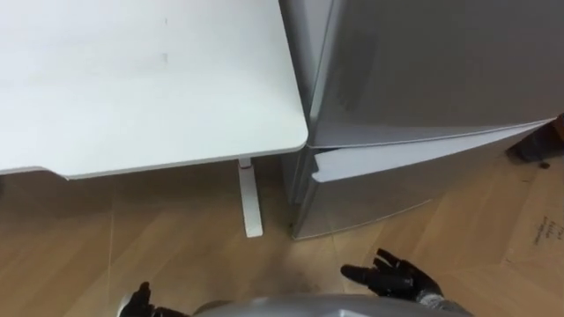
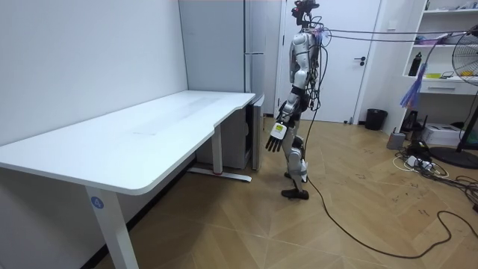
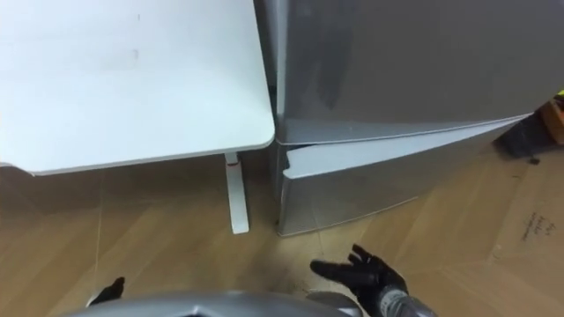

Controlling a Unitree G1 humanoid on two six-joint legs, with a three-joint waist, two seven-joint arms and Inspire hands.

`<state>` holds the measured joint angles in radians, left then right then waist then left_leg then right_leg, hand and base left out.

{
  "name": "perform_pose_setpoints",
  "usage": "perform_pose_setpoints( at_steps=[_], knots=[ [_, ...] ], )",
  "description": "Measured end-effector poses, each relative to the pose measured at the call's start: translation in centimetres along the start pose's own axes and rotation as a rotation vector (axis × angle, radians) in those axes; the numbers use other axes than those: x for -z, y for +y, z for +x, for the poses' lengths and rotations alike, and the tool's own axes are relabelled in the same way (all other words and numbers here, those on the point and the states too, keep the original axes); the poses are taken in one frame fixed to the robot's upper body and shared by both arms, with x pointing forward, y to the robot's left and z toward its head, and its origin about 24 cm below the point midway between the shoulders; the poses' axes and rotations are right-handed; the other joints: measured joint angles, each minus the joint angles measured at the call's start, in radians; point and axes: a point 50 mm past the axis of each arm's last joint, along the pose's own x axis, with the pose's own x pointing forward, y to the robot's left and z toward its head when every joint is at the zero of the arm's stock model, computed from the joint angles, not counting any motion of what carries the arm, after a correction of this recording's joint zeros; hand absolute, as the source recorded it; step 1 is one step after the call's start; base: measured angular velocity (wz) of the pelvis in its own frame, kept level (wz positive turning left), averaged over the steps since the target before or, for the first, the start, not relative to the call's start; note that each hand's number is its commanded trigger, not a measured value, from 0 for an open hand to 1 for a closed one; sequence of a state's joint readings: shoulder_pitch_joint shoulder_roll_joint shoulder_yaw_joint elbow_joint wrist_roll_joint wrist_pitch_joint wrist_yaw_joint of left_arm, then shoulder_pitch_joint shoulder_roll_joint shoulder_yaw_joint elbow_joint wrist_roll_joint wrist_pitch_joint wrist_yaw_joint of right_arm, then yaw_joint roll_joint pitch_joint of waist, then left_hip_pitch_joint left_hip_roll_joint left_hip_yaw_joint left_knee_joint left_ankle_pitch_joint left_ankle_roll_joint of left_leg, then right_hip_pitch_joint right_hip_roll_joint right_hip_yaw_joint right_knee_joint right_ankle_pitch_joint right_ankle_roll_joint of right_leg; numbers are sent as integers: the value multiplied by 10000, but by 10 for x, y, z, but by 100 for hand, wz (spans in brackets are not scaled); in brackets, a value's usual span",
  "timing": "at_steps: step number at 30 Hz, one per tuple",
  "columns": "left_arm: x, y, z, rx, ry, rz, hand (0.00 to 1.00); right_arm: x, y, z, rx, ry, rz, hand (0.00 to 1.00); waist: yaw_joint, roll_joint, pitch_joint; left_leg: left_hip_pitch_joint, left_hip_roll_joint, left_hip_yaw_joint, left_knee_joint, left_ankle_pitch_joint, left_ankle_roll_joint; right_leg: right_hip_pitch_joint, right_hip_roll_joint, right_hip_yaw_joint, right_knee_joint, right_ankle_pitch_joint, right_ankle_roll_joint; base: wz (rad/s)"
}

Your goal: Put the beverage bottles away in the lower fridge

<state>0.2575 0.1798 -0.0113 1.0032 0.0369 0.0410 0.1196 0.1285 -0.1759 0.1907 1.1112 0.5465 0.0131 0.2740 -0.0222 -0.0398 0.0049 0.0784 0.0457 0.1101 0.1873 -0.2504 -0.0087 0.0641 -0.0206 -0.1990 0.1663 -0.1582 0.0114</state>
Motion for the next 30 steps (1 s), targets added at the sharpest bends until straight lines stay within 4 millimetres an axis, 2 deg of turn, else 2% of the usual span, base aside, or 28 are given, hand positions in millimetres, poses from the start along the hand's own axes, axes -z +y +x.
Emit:
perform_pose_setpoints(
  at_steps=[4,18,21,23,26,29,30],
  knots=[
    [5,2,-1,63,119,-156,0,10,-8,-1,390,655,-334,0,69,-63,-8,2,-9,-75,21,1,0,54,-7,-72,-12,-2,2,7],
    [25,0,-3,148,1080,288,0,13,-11,-1,1036,998,-492,0,299,-44,-13,53,-52,-536,164,0,1,397,-28,-266,-162,-1,2,8],
    [29,0,-4,162,1234,304,0,7,-10,1,1090,913,-827,0,321,-51,-8,57,-59,-591,184,1,-2,441,-29,-288,-162,-1,2,5],
    [32,-1,-4,208,1319,338,0,6,-10,1,1220,905,-930,0,430,-44,26,165,-60,-586,181,1,-1,534,-29,-271,-162,-2,2,0],
    [28,-3,-3,388,1185,742,0,-2,-8,3,1277,733,-1574,0,540,-60,49,208,-68,-596,204,1,-1,594,-40,-290,-158,-2,3,0],
    [21,-4,-2,444,979,1140,0,-25,1,8,1210,63,-2631,0,569,-61,62,141,-68,-582,314,-4,-1,581,-36,-290,-156,-2,3,1],
    [20,-4,-1,452,926,1235,0,-39,7,9,1151,-458,-3058,0,584,-72,65,76,-69,-572,365,-5,0,557,-38,-291,-154,-3,1,4]
  ],
)
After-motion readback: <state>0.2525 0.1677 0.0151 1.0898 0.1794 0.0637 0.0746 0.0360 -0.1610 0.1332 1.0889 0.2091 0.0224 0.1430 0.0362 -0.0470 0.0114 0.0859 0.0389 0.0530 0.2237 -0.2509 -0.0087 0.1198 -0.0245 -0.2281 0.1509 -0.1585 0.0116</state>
